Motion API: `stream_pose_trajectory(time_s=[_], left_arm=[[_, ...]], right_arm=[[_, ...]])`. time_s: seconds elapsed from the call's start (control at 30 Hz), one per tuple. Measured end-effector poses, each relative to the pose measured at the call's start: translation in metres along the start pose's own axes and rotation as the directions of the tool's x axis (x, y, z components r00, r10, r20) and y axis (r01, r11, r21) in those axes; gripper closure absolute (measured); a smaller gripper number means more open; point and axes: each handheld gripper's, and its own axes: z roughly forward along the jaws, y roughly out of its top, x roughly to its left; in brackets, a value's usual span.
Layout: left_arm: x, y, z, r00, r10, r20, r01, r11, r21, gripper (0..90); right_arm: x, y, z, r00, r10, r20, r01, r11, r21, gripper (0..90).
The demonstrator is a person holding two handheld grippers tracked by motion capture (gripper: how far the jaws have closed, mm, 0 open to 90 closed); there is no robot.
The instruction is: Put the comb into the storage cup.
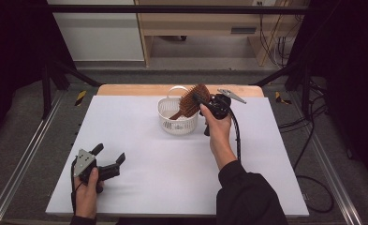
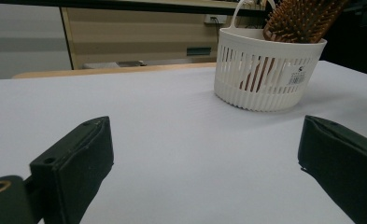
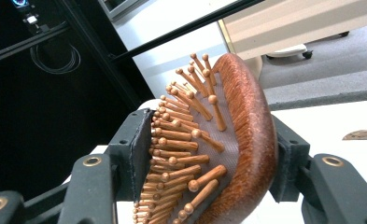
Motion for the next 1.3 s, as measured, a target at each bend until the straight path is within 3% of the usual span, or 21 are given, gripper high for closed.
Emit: stream_pose_trajectory(time_s=[0.73,1.3], left_arm=[[0.000,0.000,0.000,1.0000,-0.002,0.002,0.002,1.0000,0.001,3.6],[0.000,0.000,0.000,1.0000,-0.002,0.002,0.002,1.0000,0.001,3.5]], right_arm=[[-0.007,0.000,0.000,0.9996,0.008,0.027,-0.009,1.000,0.019,37.5],[-0.014,0.002,-0.003,0.9988,0.007,0.048,-0.009,0.999,0.032,28.2]])
